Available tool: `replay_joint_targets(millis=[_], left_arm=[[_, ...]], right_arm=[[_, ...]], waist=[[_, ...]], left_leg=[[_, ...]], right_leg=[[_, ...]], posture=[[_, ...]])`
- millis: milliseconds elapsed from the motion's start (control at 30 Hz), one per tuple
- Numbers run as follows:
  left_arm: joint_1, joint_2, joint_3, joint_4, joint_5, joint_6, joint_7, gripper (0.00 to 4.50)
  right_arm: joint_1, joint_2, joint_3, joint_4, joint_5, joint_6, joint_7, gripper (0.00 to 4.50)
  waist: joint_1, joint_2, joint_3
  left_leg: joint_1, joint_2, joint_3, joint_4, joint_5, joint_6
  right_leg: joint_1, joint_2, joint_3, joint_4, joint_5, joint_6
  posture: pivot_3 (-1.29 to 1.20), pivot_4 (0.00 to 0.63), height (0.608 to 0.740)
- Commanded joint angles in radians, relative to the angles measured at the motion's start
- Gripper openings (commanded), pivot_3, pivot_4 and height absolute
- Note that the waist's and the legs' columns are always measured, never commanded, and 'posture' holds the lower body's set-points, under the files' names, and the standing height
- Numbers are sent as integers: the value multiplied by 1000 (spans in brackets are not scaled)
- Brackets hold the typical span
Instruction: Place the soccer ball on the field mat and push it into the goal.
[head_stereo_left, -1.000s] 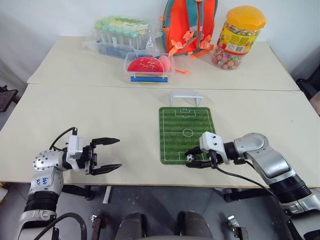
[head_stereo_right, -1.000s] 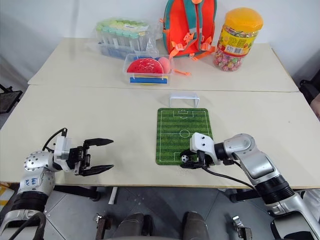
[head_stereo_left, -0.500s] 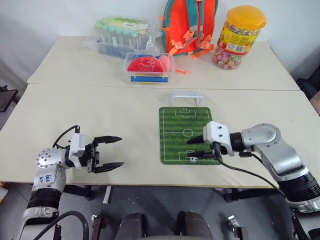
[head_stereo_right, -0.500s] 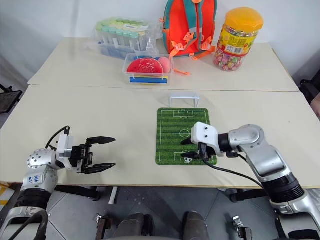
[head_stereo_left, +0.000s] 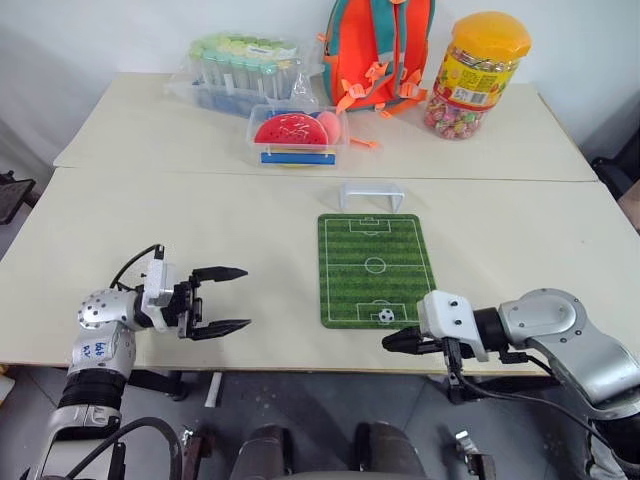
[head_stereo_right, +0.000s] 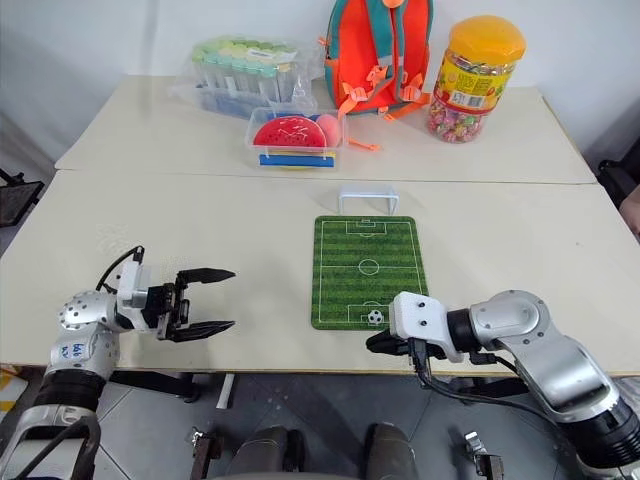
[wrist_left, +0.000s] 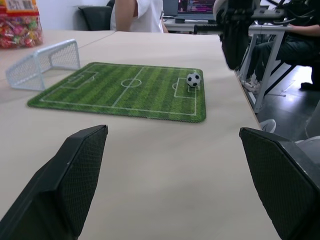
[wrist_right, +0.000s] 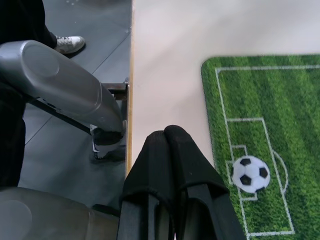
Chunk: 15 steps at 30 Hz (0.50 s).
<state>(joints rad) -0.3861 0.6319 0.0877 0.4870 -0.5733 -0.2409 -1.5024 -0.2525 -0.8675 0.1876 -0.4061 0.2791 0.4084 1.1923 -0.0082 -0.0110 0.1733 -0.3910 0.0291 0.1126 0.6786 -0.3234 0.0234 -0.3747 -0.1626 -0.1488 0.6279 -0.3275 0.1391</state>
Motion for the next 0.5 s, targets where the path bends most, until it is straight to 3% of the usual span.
replay_joint_targets(millis=[33, 367, 500], left_arm=[[-8, 14, 4, 5, -20, -5, -112, 4500], [-16, 15, 16, 9, -9, -7, -110, 4500], [-70, -8, 6, 55, 8, -28, -101, 4500]], right_arm=[[-45, 35, 23, 78, -26, -65, 1, 72], [-268, 106, 23, 504, -163, -264, -47, 72], [-528, 124, -70, 719, -201, -367, -177, 72]], waist=[[3, 0, 0], [1, 0, 0], [-8, 3, 2]], left_leg=[[0, 0, 0, 0, 0, 0], [-1, 0, 0, 1, 0, 0], [-1, 0, 1, 1, 0, 0]], right_leg=[[0, 0, 0, 0, 0, 0], [0, 0, 0, 0, 0, 0], [-1, 0, 0, 0, 0, 0]], posture=[[0, 150, 740], [0, 150, 740], [0, 150, 740]])
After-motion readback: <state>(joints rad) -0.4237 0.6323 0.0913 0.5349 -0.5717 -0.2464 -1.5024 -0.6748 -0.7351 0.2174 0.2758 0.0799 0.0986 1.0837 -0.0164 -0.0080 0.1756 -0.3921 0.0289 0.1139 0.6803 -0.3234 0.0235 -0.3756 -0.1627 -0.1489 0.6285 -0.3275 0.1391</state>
